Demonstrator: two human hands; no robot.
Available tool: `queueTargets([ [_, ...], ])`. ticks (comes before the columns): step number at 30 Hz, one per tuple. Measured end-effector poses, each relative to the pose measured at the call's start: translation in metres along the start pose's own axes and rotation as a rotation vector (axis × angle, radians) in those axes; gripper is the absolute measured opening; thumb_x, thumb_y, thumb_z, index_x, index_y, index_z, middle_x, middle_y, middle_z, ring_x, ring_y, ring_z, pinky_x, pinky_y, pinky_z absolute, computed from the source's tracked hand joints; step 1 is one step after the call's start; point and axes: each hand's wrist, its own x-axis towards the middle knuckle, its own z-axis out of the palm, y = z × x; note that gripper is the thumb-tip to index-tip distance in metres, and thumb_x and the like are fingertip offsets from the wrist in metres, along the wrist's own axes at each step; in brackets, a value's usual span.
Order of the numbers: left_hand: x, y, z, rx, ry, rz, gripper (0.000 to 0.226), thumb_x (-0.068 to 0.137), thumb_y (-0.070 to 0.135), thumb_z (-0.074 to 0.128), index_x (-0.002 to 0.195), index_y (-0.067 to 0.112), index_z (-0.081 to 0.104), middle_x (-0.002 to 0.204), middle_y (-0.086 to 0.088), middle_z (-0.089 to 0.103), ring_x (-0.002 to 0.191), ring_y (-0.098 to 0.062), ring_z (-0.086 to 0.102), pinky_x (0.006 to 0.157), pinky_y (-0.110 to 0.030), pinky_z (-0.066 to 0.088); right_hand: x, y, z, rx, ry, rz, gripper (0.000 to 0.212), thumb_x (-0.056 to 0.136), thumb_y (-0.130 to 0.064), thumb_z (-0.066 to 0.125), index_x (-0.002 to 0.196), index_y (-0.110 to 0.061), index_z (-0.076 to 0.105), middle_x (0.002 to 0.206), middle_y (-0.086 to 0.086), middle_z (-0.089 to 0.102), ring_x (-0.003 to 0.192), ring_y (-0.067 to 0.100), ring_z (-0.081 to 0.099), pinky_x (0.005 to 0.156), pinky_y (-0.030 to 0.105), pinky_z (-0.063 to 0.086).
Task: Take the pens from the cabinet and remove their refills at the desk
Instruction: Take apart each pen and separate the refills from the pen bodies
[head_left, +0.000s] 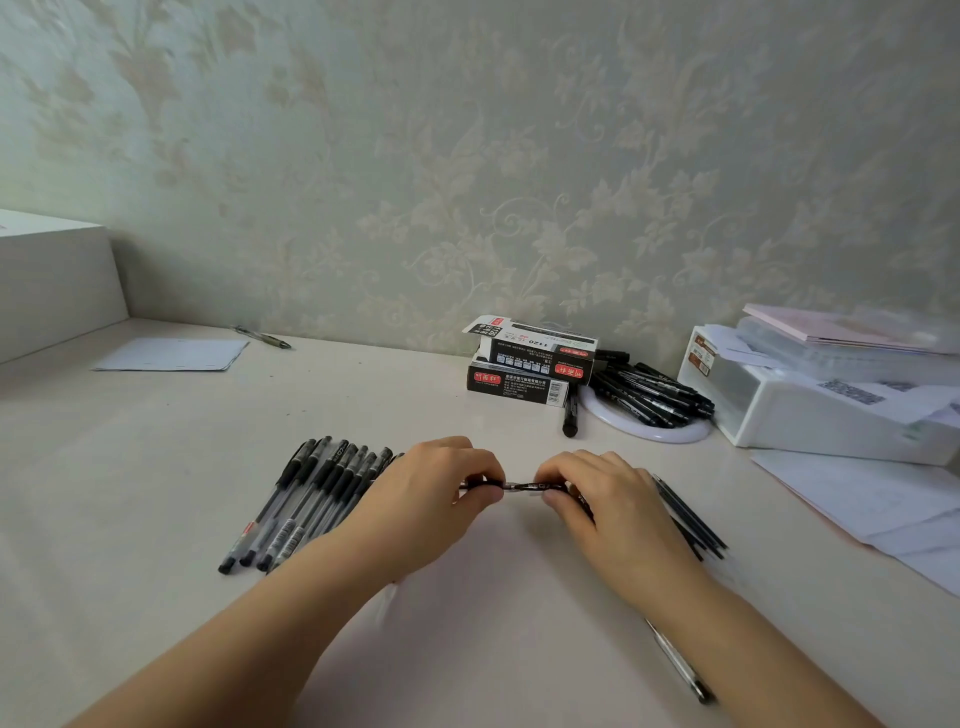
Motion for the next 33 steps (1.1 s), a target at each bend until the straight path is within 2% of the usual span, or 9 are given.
queueTargets([
  [7,0.000,0.004,0.002,-0.039,-0.023,0.087,0.011,0.092,0.030,0.061,0.096,0.025,0.070,0.082,0.010,0.058,0.073,-0.006,0.051,0.072,-0.028,0.045,0.001,-0.008,0.004,0.280,0.005,-0.082,0.007,0.092,-0.015,0.066,0.097,-0.018,0.069,0.087,-0.012,0.063,0.080,0.005,0.055,0.072,0.025,0.046],
  [12,0.001,0.007,0.000,-0.032,-0.026,0.121,0.011,0.091,0.030,0.062,0.094,0.023,0.070,0.079,0.014,0.053,0.070,0.001,0.046,0.070,-0.024,0.042,-0.001,-0.005,0.002,0.344,0.019,-0.088,0.006,0.088,-0.013,0.070,0.093,-0.017,0.072,0.081,-0.015,0.064,0.078,0.001,0.056,0.067,0.010,0.041],
  [15,0.002,0.008,-0.001,-0.025,-0.022,0.119,0.010,0.091,0.030,0.061,0.093,0.024,0.069,0.077,0.016,0.050,0.071,-0.002,0.047,0.069,-0.025,0.043,0.000,-0.004,0.000,0.357,0.027,-0.087,0.007,0.087,-0.011,0.072,0.092,-0.017,0.073,0.079,-0.016,0.064,0.074,-0.004,0.055,0.067,0.006,0.039],
  [19,0.002,0.008,-0.002,-0.010,-0.020,0.115,0.009,0.091,0.031,0.061,0.092,0.025,0.069,0.079,0.013,0.052,0.072,-0.005,0.047,0.068,-0.028,0.044,0.000,-0.004,0.000,0.371,0.023,-0.086,0.008,0.086,-0.011,0.072,0.091,-0.017,0.074,0.080,-0.013,0.067,0.075,0.000,0.058,0.068,0.009,0.041],
  [26,0.002,0.007,-0.001,-0.013,-0.021,0.115,0.010,0.091,0.028,0.062,0.093,0.022,0.069,0.077,0.014,0.050,0.068,-0.001,0.046,0.065,-0.022,0.036,0.002,-0.003,0.001,0.445,0.019,-0.045,0.010,0.085,-0.012,0.074,0.090,-0.021,0.075,0.079,-0.012,0.069,0.074,0.007,0.062,0.066,0.012,0.044],
  [31,0.001,0.011,-0.002,-0.023,0.015,0.109,0.011,0.092,0.028,0.060,0.093,0.021,0.068,0.080,0.012,0.052,0.070,-0.006,0.046,0.069,-0.028,0.043,0.002,-0.002,0.002,0.494,0.040,-0.009,0.011,0.084,-0.013,0.075,0.090,-0.022,0.077,0.081,-0.012,0.071,0.076,0.009,0.065,0.071,0.024,0.051],
  [33,-0.001,0.013,0.000,-0.040,0.055,0.102,0.011,0.093,0.028,0.060,0.093,0.020,0.067,0.080,0.011,0.053,0.071,-0.007,0.049,0.069,-0.029,0.044,0.003,-0.001,0.003,0.459,0.079,-0.035,0.012,0.085,-0.014,0.075,0.093,-0.023,0.076,0.083,-0.014,0.071,0.078,0.008,0.065,0.072,0.023,0.051],
])
